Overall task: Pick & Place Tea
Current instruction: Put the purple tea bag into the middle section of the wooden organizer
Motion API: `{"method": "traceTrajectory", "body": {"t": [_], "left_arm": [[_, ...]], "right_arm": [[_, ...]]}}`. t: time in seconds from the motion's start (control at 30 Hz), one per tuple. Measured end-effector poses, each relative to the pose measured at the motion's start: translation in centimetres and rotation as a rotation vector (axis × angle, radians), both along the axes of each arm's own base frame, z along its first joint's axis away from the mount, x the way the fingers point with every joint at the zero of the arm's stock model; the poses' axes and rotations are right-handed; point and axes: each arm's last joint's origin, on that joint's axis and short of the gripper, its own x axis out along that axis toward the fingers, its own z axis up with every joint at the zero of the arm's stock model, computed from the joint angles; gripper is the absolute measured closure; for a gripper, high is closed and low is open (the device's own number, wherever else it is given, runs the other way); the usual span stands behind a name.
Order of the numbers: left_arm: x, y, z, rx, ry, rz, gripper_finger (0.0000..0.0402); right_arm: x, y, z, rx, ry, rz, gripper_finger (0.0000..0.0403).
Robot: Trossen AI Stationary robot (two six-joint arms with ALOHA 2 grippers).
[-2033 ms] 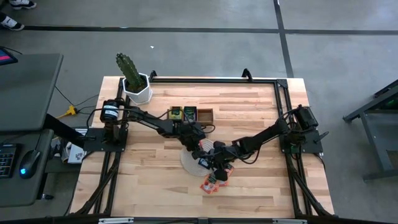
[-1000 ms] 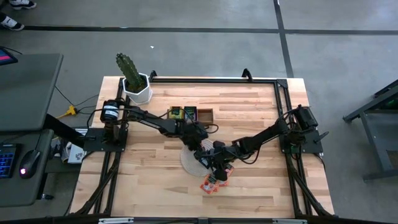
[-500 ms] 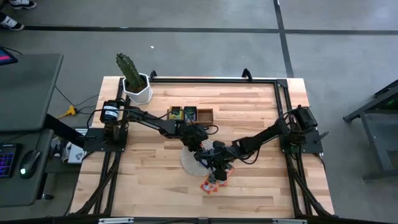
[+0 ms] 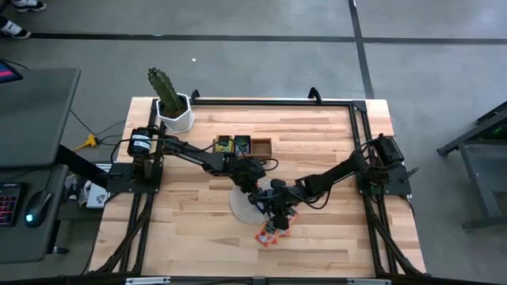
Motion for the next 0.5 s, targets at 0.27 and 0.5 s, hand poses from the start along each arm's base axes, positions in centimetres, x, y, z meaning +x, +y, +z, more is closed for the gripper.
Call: {"method": "traceTrajectory", "body": {"t": [0.27, 0.5], "left_arm": [[0.0, 0.02, -0.01, 0.001, 0.001, 0.002, 0.0193], [0.01, 0.04, -0.01, 0.011, -0.001, 0.005, 0.0261]], "right_arm": [[0.09, 0.04, 0.09, 0.003, -0.013, 0.001, 0.0403], [0.17, 0.04, 0.18, 0.002, -0.027, 0.001, 0.0403]]}}
